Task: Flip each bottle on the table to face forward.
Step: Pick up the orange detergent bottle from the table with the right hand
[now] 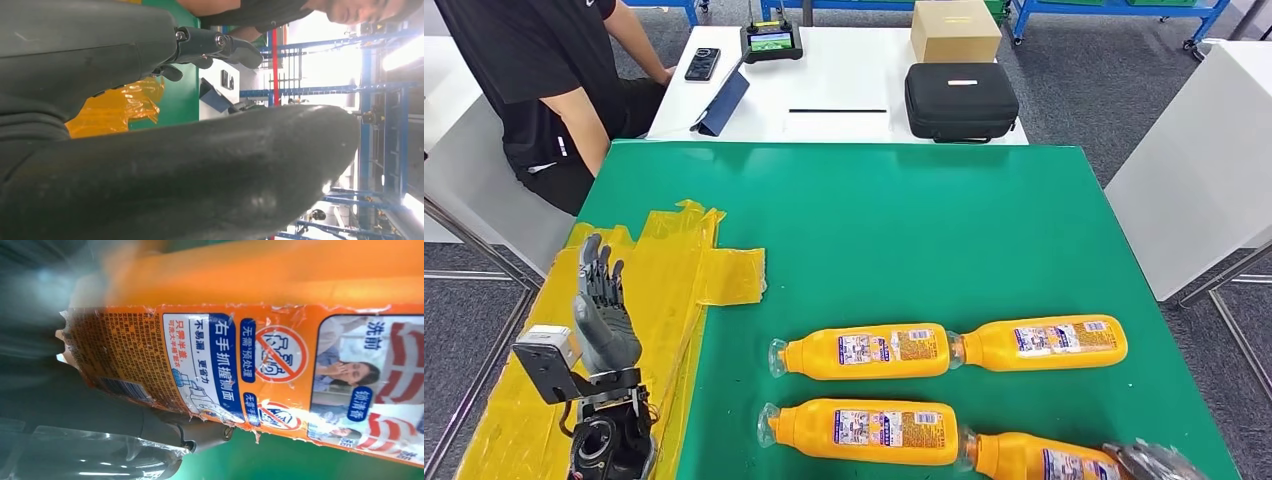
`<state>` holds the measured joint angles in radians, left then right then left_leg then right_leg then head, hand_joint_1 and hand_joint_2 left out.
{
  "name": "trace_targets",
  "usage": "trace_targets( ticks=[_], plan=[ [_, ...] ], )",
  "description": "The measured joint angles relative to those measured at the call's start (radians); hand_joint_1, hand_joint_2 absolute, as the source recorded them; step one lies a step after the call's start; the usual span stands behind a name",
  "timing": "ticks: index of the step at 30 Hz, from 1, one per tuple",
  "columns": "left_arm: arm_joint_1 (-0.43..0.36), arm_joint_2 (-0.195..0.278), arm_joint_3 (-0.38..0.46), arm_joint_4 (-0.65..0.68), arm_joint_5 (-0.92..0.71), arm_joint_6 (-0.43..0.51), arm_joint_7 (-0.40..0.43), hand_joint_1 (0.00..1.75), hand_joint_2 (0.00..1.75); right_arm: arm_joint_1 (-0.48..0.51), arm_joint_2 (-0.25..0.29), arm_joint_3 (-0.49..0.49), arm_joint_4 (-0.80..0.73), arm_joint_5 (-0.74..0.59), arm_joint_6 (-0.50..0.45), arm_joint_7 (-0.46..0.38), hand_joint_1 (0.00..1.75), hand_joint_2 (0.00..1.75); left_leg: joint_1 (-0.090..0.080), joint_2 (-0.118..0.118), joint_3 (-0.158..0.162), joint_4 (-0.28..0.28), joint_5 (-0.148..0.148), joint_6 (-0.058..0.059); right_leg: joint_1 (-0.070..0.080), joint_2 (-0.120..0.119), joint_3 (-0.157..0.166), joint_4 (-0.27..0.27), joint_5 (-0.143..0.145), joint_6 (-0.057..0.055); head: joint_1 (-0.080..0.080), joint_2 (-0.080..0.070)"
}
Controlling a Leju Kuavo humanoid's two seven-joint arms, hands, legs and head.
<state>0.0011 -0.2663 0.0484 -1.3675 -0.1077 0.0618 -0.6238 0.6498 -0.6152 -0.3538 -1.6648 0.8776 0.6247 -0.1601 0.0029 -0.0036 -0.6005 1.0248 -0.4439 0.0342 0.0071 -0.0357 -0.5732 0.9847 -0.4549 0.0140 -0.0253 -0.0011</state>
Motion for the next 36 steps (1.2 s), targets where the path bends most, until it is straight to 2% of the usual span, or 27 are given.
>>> trace_targets(
  ticks=[4, 6, 10, 11, 13, 15, 16, 18, 19, 21, 23, 25, 27, 29, 32, 36],
  plan=[
    [-0.015, 0.0, -0.005, 0.02, 0.006, -0.001, -0.003, 0.0, 0.0, 0.083, 0.026, -0.068, -0.08, -0.012, 0.063, -0.033, 1.75, 1.75, 0.0, 0.0, 0.0, 0.0, 0.0, 0.0, -0.001, 0.0, -0.001, 0.0, 0.0, 0.0, 0.0, 0.0],
    [-0.023, 0.0, -0.006, 0.032, 0.019, -0.009, -0.009, 0.0, 0.0, 0.122, 0.056, -0.159, -0.161, -0.024, 0.161, -0.107, 1.75, 1.75, -0.001, -0.001, -0.002, 0.0, 0.0, 0.0, -0.002, -0.001, -0.001, 0.0, 0.0, 0.0, 0.0, 0.0],
    [-0.037, 0.0, -0.006, 0.052, 0.039, -0.029, -0.017, 0.0, 0.0, 0.078, 0.113, -0.511, -0.334, 0.035, 0.483, -0.406, 1.75, 1.75, -0.002, 0.005, -0.001, 0.0, -0.002, 0.001, -0.002, 0.006, -0.002, 0.0, 0.001, 0.001, 0.0, 0.0],
    [-0.039, 0.0, -0.006, 0.055, 0.041, -0.03, -0.018, 0.0, 0.0, 0.058, 0.119, -0.599, -0.364, 0.057, 0.532, -0.456, 1.75, 1.75, -0.002, 0.006, 0.0, 0.0, -0.002, 0.001, -0.002, 0.007, -0.002, 0.0, 0.001, 0.001, 0.0, 0.0],
    [-0.041, 0.001, -0.005, 0.059, 0.044, -0.031, -0.02, 0.0, 0.0, 0.004, 0.123, -0.727, -0.399, 0.07, 0.584, -0.504, 1.75, 1.75, -0.002, 0.006, -0.001, 0.0, -0.002, 0.002, -0.003, 0.007, -0.001, 0.0, 0.002, 0.002, 0.001, 0.0],
    [-0.041, 0.001, -0.001, 0.06, 0.049, -0.035, -0.02, 0.0, 0.0, -0.066, 0.07, -0.839, -0.389, 0.01, 0.631, -0.502, 1.75, 1.75, -0.006, 0.007, -0.002, 0.0, -0.002, 0.004, -0.006, 0.008, -0.002, 0.001, 0.003, 0.004, -0.001, 0.0],
    [-0.041, 0.002, 0.002, 0.058, 0.052, -0.04, -0.02, 0.0, 0.0, -0.114, 0.009, -0.893, -0.359, -0.048, 0.647, -0.474, 1.75, 1.75, -0.007, 0.009, -0.003, -0.001, -0.001, 0.005, -0.008, 0.01, -0.002, 0.002, 0.003, 0.005, -0.002, 0.0],
    [-0.039, 0.002, 0.015, 0.052, 0.062, -0.055, -0.022, 0.0, 0.0, -0.269, -0.159, -0.965, -0.222, -0.209, 0.611, -0.355, 1.75, 1.75, -0.009, 0.015, -0.007, -0.001, -0.001, 0.008, -0.009, 0.014, -0.003, 0.003, 0.005, 0.007, -0.003, 0.0],
    [-0.039, 0.002, 0.023, 0.047, 0.067, -0.065, -0.024, 0.0, 0.0, -0.392, -0.243, -0.97, -0.127, -0.305, 0.55, -0.287, 1.75, 1.75, -0.01, 0.016, -0.011, -0.002, 0.0, 0.009, -0.009, 0.016, -0.004, 0.003, 0.007, 0.009, -0.003, 0.0],
    [-0.039, 0.001, 0.037, 0.036, 0.074, -0.081, -0.028, 0.0, 0.0, -0.706, -0.368, -0.909, 0.086, -0.474, 0.385, -0.195, 1.75, 1.75, -0.01, 0.01, -0.021, -0.002, 0.003, 0.013, -0.008, 0.01, -0.005, 0.003, 0.008, 0.012, -0.003, 0.0],
    [-0.039, -0.002, 0.046, 0.023, 0.077, -0.092, -0.031, 0.0, 0.0, -1.016, -0.439, -0.764, 0.292, -0.531, 0.265, -0.179, 1.75, 1.75, -0.01, -0.006, -0.025, -0.001, 0.01, 0.018, -0.007, -0.005, -0.005, 0.002, 0.009, 0.014, -0.002, 0.0],
    [-0.033, -0.003, 0.054, 0.014, 0.08, -0.097, -0.033, 0.0, 0.0, -1.234, -0.481, -0.534, 0.454, -0.51, 0.222, -0.185, 1.75, 1.75, -0.009, -0.017, -0.024, 0.0, 0.015, 0.018, -0.007, -0.016, -0.005, 0.001, 0.01, 0.015, -0.001, 0.0],
    [-0.029, -0.004, 0.062, 0.008, 0.084, -0.108, -0.038, 0.0, 0.0, -1.354, -0.5, -0.255, 0.568, -0.517, 0.214, -0.194, 1.75, 1.75, -0.009, -0.015, -0.021, 0.001, 0.016, 0.017, -0.007, -0.015, -0.006, 0.0, 0.01, 0.015, -0.002, 0.0],
    [-0.029, -0.004, 0.064, 0.008, 0.087, -0.122, -0.043, 0.0, 0.0, -1.379, -0.495, -0.044, 0.631, -0.543, 0.194, -0.213, 1.75, 1.75, -0.008, -0.012, -0.02, 0.001, 0.016, 0.016, -0.006, -0.013, -0.006, 0.0, 0.01, 0.015, -0.004, 0.0],
    [-0.03, -0.006, 0.066, 0.008, 0.088, -0.139, -0.046, 0.0, 0.0, -1.304, -0.437, 0.144, 0.66, -0.556, 0.089, -0.252, 1.75, 1.75, -0.006, -0.012, -0.02, 0.001, 0.016, 0.016, -0.005, -0.013, -0.006, 0.001, 0.011, 0.015, -0.004, 0.0],
    [-0.036, -0.009, 0.062, 0.008, 0.089, -0.16, -0.034, 0.0, 0.0, -1.163, -0.284, 0.146, 0.62, -0.545, -0.012, -0.253, 1.75, 1.75, -0.006, -0.013, -0.022, 0.001, 0.016, 0.016, -0.004, -0.014, -0.007, 0.001, 0.011, 0.015, -0.003, 0.0]
  ],
)
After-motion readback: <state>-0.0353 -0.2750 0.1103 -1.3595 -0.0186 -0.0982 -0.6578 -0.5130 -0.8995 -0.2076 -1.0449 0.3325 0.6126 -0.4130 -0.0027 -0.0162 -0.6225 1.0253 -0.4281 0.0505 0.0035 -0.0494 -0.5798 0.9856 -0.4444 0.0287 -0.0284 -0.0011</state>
